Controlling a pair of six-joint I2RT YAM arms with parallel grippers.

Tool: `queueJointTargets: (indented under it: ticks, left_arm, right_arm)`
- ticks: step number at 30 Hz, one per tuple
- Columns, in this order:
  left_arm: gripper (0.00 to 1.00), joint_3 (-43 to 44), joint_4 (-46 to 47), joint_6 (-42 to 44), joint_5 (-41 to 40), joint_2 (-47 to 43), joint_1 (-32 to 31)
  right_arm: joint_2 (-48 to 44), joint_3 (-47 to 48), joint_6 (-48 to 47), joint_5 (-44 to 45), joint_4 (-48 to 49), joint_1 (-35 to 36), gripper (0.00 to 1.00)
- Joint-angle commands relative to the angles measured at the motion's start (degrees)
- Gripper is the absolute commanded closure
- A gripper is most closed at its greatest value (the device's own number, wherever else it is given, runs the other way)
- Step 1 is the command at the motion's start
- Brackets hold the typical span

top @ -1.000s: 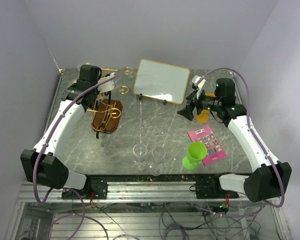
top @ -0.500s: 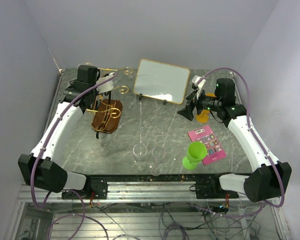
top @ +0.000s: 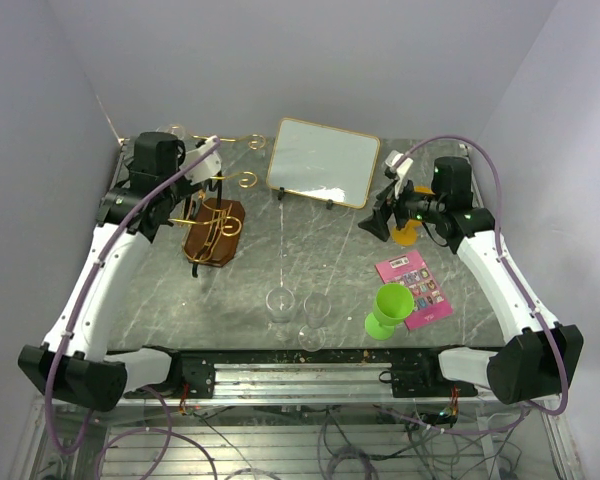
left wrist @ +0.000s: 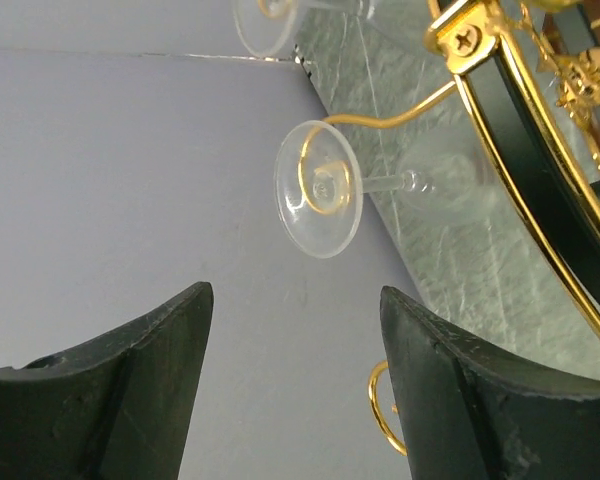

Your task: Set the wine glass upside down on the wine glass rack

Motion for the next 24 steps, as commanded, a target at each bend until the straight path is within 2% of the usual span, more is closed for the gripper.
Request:
queueJointTargets:
  ticks: [1,4,7,11,17,24]
  left_arm:
    - [0.20,3.1,1.7,-8.1,5.1,-3.6,-0.2]
    - [0.13,4.5,2.2,-14.3,8.1,-5.3,0.0]
    - [0.01,4.9,2.9,-20.7,11.5,-7.1,1.2]
    - [0.00,4.7,4.4,-25.7,14.1,-9.2,3.1]
    - [0.00,4.3,5.4,-27.1,14.6,-10.2,4.2]
    - [0.00,1.3,7.1,-27.7,12.7,-10.0,6.0]
  right_arm:
    - [-1.1,4.2,-3.2,2.0,-6.0,1.5,0.11]
    - [-0.8,7.5,-6.5,1.2,-11.9,3.4,0.12]
    - [0.5,11.9,-10.4,0.6,-19.6,7.0,0.13]
    - [1.9,17.0,-14.0,1.5,-28.5,12.6,0.15]
    - [2.5,20.7,-13.3,1.6,-32.9,20.4,0.20]
    - [4.6,21.4,-12.4,11.7,-36.3,33.4,0.25]
